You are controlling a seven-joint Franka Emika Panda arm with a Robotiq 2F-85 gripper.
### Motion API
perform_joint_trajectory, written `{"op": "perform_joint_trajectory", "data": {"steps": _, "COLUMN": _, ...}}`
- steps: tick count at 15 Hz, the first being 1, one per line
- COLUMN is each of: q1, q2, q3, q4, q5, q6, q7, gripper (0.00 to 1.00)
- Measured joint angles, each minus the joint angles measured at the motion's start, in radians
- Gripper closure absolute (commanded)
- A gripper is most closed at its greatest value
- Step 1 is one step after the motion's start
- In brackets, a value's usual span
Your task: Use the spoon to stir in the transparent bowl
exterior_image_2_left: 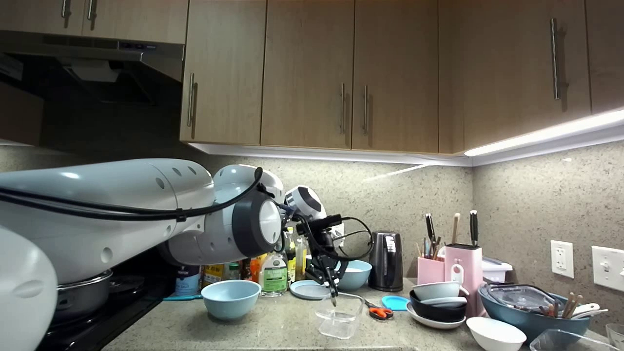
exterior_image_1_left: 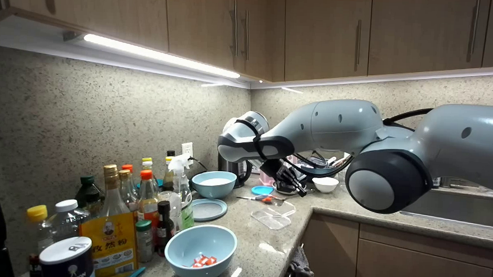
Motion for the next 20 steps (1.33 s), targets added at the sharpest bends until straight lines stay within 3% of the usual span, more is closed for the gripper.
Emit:
{"op": "perform_joint_trajectory", "data": {"steps": 8, "q1": -0.005, "q2": -0.002, "q3": 0.083, "q4": 0.001, "q5": 0.093, "q6": -0.058, "q7": 0.019, "gripper": 0.99}}
{"op": "perform_joint_trajectory", "data": {"steps": 20, "q1": -0.018, "q2": 0.021, "q3": 0.082, "q4": -0.02, "q5": 0.089, "q6": 0.198, "q7": 0.036, "gripper": 0.99}}
